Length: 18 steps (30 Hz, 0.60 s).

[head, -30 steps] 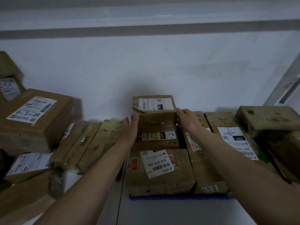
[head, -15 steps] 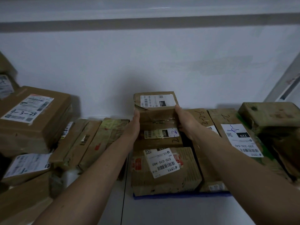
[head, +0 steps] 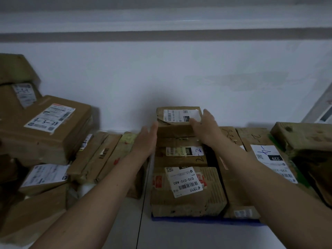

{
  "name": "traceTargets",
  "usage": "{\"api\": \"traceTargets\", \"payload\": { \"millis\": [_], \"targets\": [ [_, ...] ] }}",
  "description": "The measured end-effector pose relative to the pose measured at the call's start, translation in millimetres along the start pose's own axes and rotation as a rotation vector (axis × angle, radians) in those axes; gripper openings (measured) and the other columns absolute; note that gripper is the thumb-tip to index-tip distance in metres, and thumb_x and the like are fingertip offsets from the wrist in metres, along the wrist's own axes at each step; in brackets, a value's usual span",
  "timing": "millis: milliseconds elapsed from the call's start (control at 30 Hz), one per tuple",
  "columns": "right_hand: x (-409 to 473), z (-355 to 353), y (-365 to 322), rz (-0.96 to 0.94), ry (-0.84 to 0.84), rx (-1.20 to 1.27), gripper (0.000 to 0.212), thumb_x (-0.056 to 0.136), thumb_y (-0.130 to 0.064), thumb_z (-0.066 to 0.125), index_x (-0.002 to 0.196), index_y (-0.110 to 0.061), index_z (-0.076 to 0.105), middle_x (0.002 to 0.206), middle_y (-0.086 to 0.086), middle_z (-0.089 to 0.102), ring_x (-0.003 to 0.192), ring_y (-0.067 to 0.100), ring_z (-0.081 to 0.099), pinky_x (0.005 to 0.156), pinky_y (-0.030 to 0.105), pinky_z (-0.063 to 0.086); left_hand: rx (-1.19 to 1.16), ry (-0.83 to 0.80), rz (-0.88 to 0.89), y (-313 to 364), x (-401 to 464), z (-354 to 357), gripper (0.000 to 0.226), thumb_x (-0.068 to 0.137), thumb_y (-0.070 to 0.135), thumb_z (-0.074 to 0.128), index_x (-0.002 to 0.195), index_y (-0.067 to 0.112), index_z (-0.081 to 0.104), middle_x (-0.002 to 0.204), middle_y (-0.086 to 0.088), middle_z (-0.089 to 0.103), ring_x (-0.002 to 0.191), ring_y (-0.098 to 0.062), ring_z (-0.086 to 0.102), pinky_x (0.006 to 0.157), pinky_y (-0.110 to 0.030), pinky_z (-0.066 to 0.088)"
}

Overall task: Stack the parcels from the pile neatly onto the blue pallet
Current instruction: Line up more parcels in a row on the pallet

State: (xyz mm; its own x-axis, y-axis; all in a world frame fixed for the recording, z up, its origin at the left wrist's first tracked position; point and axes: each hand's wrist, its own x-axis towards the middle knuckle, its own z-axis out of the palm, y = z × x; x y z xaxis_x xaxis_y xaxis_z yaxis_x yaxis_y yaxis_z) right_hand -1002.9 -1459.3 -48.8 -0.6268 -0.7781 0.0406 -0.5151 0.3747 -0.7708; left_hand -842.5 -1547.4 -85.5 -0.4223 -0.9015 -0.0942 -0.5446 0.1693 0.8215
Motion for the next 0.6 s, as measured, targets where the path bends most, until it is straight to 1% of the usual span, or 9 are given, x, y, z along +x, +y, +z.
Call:
{"api": "traceTargets", "payload": {
  "millis": [67, 133, 233, 300, 333, 367, 433, 500, 600],
  "targets": [
    [-5, 4, -18, -0.151, -0.053, -0.117, 0.046, 0.096, -0.026, 0.048, 0.134, -0.004, 0.036, 0.132, 0.013, 0.044, 0.123, 0.030, 0.044, 0.102, 0.043, 0.042, 0.149, 0.120, 0.082, -2, -8, -17, 0.058, 0.098, 0.051, 0.033, 0.139, 0.012, 0.044, 0.143, -0.010, 0.046, 0.128, -0.026, 0.045, 0.104, -0.036, 0.035],
    [-14, 16, -35, -0.266, -0.151, -0.244, 0.046, 0.097, -0.027, 0.046, 0.136, -0.005, 0.036, 0.136, 0.013, 0.040, 0.126, 0.029, 0.039, 0.104, 0.040, 0.036, 0.222, 0.207, 0.126, -8, -19, -37, 0.052, 0.097, 0.047, 0.042, 0.137, 0.015, 0.050, 0.142, -0.005, 0.049, 0.128, -0.021, 0.046, 0.100, -0.027, 0.033],
    [-33, 48, -57, -0.482, -0.277, -0.419, 0.045, 0.097, -0.027, 0.044, 0.136, -0.005, 0.038, 0.144, 0.014, 0.035, 0.135, 0.031, 0.028, 0.110, 0.042, 0.025, 0.470, 0.270, 0.209, -26, -46, -70, 0.038, 0.096, 0.041, 0.046, 0.121, 0.020, 0.064, 0.124, -0.002, 0.062, 0.115, -0.020, 0.056, 0.096, -0.025, 0.038],
    [-45, 73, -70, -0.604, -0.321, -0.580, 0.046, 0.097, -0.029, 0.042, 0.138, -0.010, 0.036, 0.151, 0.013, 0.024, 0.140, 0.034, 0.016, 0.113, 0.048, 0.018, 0.543, 0.349, 0.240, -40, -68, -91, 0.031, 0.093, 0.037, 0.051, 0.112, 0.020, 0.069, 0.112, -0.002, 0.067, 0.104, -0.022, 0.060, 0.084, -0.023, 0.042],
    [-51, 86, -78, -0.649, -0.345, -0.639, 0.047, 0.097, -0.029, 0.041, 0.140, -0.012, 0.036, 0.153, 0.012, 0.019, 0.142, 0.034, 0.012, 0.113, 0.050, 0.016, 0.576, 0.384, 0.198, -48, -80, -101, 0.030, 0.092, 0.036, 0.054, 0.114, 0.020, 0.067, 0.112, -0.002, 0.066, 0.103, -0.022, 0.060, 0.078, -0.020, 0.039],
    [-57, 98, -85, -0.685, -0.371, -0.673, 0.047, 0.097, -0.029, 0.040, 0.140, -0.013, 0.035, 0.154, 0.011, 0.016, 0.143, 0.034, 0.008, 0.114, 0.052, 0.014, 0.618, 0.403, 0.132, -56, -90, -110, 0.033, 0.091, 0.038, 0.054, 0.117, 0.021, 0.065, 0.114, -0.004, 0.065, 0.105, -0.024, 0.059, 0.077, -0.022, 0.040],
    [-71, 118, -99, -0.723, -0.414, -0.694, 0.046, 0.097, -0.028, 0.040, 0.140, -0.014, 0.035, 0.155, 0.009, 0.015, 0.144, 0.034, 0.004, 0.115, 0.052, 0.013, 0.662, 0.410, -0.003, -72, -107, -129, 0.037, 0.090, 0.043, 0.054, 0.118, 0.020, 0.064, 0.117, -0.007, 0.063, 0.109, -0.027, 0.059, 0.084, -0.030, 0.046],
    [-84, 135, -109, -0.750, -0.451, -0.706, 0.049, 0.096, -0.030, 0.040, 0.143, -0.016, 0.032, 0.155, 0.008, 0.015, 0.144, 0.034, 0.005, 0.114, 0.053, 0.013, 0.651, 0.443, -0.082, -86, -122, -149, 0.038, 0.090, 0.046, 0.054, 0.116, 0.022, 0.065, 0.118, -0.006, 0.064, 0.110, -0.027, 0.058, 0.088, -0.033, 0.047],
    [-101, 158, -124, -0.782, -0.477, -0.734, 0.052, 0.094, -0.035, 0.043, 0.143, -0.019, 0.033, 0.155, 0.009, 0.017, 0.142, 0.033, 0.011, 0.113, 0.053, 0.016, 0.607, 0.496, -0.130, -106, -139, -174, 0.037, 0.089, 0.047, 0.055, 0.112, 0.020, 0.066, 0.118, -0.007, 0.064, 0.108, -0.027, 0.059, 0.088, -0.034, 0.049]
  ]
}}
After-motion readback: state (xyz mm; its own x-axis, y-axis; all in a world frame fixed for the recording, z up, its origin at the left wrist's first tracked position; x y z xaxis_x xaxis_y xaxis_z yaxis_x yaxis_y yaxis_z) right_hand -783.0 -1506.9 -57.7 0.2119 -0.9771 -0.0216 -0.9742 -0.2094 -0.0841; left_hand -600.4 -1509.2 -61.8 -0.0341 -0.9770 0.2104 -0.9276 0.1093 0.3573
